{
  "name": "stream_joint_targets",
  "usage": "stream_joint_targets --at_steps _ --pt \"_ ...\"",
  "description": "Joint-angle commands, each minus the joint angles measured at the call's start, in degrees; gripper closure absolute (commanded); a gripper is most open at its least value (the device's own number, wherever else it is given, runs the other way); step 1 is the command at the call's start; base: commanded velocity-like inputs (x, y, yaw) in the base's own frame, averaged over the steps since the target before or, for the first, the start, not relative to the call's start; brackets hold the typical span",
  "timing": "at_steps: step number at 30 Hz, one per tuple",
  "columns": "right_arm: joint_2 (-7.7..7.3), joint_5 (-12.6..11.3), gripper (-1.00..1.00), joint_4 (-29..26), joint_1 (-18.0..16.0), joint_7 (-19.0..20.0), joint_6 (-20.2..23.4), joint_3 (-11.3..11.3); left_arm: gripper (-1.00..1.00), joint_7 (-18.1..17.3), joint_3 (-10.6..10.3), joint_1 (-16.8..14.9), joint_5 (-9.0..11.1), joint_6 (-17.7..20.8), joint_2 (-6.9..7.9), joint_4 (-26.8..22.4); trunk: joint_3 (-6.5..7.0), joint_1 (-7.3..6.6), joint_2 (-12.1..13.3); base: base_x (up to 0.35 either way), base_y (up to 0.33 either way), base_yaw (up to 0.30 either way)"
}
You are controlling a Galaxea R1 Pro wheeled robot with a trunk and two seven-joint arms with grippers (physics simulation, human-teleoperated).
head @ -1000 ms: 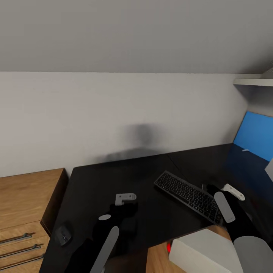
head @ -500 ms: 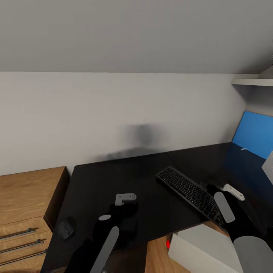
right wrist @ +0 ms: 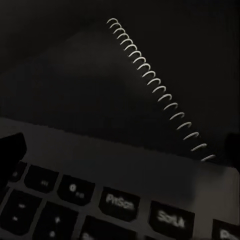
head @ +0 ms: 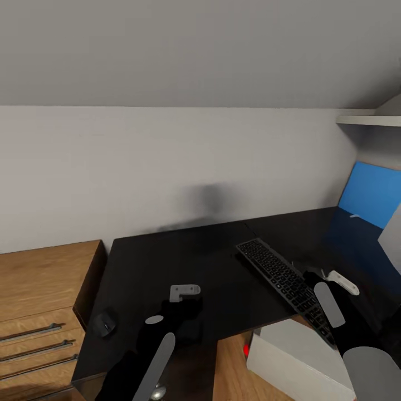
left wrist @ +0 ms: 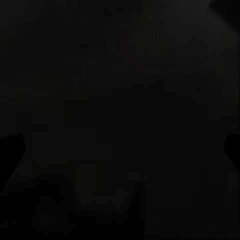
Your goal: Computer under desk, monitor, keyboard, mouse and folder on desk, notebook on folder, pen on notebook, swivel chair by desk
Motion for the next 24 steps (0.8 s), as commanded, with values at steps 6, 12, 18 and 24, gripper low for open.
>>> stream_joint_targets --at_steps 6,12,18,24 --pt "-0.01 -0.6 -1.0 0.2 0.0 -0.4 0.4 0.1 -1.0 0.6 -0.1 0.0 0.6 0.1 -0.02 0.5 -0.07 -0.01 0.0 -0.023 0.005 0.0" --pt "0.0 -0.6 -1.0 0.2 0.0 -0.4 0.4 0.1 -1.0 0.6 -0.1 0.0 0.6 0.1 -0.02 0.6 -0.07 -0.01 0.0 -0.127 0.086 0.0" --pt "0.07 -0.5 -1.0 0.2 0.0 -0.4 0.3 0.3 -1.0 0.6 -0.1 0.0 0.6 0.0 -0.02 0.6 -0.07 -0.01 0.0 -0.041 0.025 0.0" --pt "0.07 -0.5 -1.0 0.2 0.0 -0.4 0.3 0.4 -1.0 0.6 -0.1 0.0 0.6 0.1 -0.02 0.6 -0.07 -0.01 0.0 -0.108 0.068 0.0"
